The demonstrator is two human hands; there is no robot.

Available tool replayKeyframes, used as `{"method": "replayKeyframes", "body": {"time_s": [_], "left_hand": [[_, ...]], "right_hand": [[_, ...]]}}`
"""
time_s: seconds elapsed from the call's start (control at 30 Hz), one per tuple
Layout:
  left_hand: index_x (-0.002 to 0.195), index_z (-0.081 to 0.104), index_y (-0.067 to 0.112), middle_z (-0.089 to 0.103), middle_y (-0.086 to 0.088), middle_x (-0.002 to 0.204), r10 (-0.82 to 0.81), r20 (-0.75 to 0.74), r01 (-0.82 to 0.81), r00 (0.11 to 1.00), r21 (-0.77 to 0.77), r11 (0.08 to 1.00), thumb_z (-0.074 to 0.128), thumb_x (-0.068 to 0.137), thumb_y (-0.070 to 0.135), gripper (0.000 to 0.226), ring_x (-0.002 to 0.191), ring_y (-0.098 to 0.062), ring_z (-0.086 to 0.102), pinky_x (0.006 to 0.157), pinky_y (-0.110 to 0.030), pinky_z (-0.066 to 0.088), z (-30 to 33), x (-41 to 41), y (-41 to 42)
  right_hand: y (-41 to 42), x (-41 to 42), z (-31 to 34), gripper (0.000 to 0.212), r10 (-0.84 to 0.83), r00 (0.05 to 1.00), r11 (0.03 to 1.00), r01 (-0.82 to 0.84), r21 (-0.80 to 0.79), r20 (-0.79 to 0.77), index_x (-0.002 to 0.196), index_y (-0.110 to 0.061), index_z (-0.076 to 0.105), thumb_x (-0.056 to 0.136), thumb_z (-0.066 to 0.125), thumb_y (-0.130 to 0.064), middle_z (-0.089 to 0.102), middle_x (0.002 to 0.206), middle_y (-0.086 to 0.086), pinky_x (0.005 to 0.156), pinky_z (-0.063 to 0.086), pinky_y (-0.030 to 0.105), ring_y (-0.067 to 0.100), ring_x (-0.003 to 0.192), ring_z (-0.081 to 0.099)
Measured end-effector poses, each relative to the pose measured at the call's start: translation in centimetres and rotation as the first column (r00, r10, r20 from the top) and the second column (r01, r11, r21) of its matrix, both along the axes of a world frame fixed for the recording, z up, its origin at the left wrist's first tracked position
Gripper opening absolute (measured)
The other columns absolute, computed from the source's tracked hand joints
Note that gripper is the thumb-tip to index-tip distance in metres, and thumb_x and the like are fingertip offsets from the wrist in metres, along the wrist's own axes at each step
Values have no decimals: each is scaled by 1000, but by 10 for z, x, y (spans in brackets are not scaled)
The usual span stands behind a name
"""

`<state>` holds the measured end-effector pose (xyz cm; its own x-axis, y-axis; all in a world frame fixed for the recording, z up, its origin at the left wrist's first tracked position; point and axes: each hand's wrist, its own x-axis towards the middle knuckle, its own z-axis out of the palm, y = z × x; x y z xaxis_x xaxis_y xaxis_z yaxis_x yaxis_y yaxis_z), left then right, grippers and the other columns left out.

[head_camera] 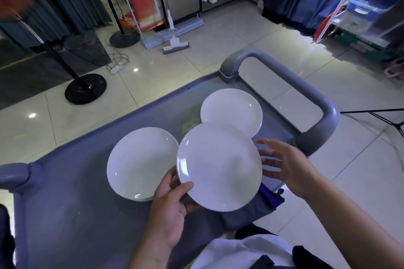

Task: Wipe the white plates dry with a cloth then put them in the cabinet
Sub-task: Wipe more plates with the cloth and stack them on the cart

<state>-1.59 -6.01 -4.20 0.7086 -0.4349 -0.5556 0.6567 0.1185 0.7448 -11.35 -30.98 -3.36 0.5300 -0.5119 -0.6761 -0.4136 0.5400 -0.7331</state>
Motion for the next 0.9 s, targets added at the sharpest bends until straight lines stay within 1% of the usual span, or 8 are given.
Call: {"method": "replayKeyframes", "body": {"time_s": [0.17, 0.27, 0.37, 0.47, 0.63, 0.73, 0.8, 0.9], "left_hand": [[133, 61, 22, 74, -1, 121, -63, 104, 41, 993, 200, 979, 61, 94, -6, 48, 116, -25, 67, 71, -43, 62, -9, 35, -56], [134, 64, 25, 75, 7, 116, -154, 141, 105, 978, 304, 947, 61, 96, -1, 46, 110, -20, 70, 69, -37, 62, -19, 61, -96], [134, 64, 27, 73, 3, 116, -209, 152, 133, 966, 401, 907, 55, 96, -6, 51, 106, -21, 69, 68, -34, 61, -32, 84, -129], [128, 63, 32, 70, 0, 110, -226, 182, 110, 957, 494, 862, 49, 94, -11, 56, 98, -18, 68, 71, -35, 62, -43, 99, -155], [107, 64, 49, 72, -3, 102, -248, 254, 51, 935, 596, 801, 48, 89, -8, 62, 101, -28, 69, 81, -42, 64, -54, 110, -173], [93, 65, 59, 74, 2, 93, -300, 286, 42, 910, 656, 754, 48, 84, -3, 65, 97, -31, 70, 88, -51, 61, -60, 112, -177], [90, 62, 62, 69, -4, 89, -329, 291, 42, 898, 690, 722, 50, 85, -2, 65, 92, -33, 69, 88, -54, 60, -60, 113, -178], [121, 65, 48, 63, -5, 86, -318, 304, 21, 898, 693, 720, 51, 89, -4, 63, 86, -32, 69, 88, -52, 60, -56, 113, -179]], "right_hand": [[-46, 21, -14, 23, -33, 999, 999, 33, -16, 44, 120, -21, 69, 100, 58, -24, 70, 114, 12, 82, 57, 42, 30, 100, 69], [-75, 39, -21, 27, -46, 995, 998, 49, -35, 90, 125, -21, 65, 99, 57, -21, 68, 117, 8, 81, 53, 39, 27, 106, 66], [-102, 61, -31, 33, -51, 992, 996, 59, -69, 115, 130, -20, 62, 98, 58, -19, 66, 118, 6, 81, 50, 35, 27, 112, 63], [-120, 81, -42, 35, -37, 990, 994, 50, -95, 136, 131, -20, 61, 96, 59, -18, 66, 116, 5, 89, 52, 38, 29, 116, 61], [-130, 102, -50, 39, 2, 991, 990, 16, -137, 130, 131, -25, 61, 93, 63, -18, 65, 124, 1, 102, 48, 39, 24, 116, 61], [-128, 104, -51, 44, 42, 991, 983, -17, -183, 130, 136, -23, 58, 94, 64, -17, 63, 121, -5, 89, 47, 25, 8, 109, 60], [-125, 102, -51, 45, 70, 990, 977, -44, -207, 122, 139, -21, 55, 95, 63, -15, 61, 124, -2, 78, 44, 16, -2, 100, 59], [-124, 97, -51, 47, 122, 989, 963, -97, -251, 86, 141, -22, 54, 96, 63, -15, 57, 137, 0, 89, 42, 22, 9, 118, 58]]}}
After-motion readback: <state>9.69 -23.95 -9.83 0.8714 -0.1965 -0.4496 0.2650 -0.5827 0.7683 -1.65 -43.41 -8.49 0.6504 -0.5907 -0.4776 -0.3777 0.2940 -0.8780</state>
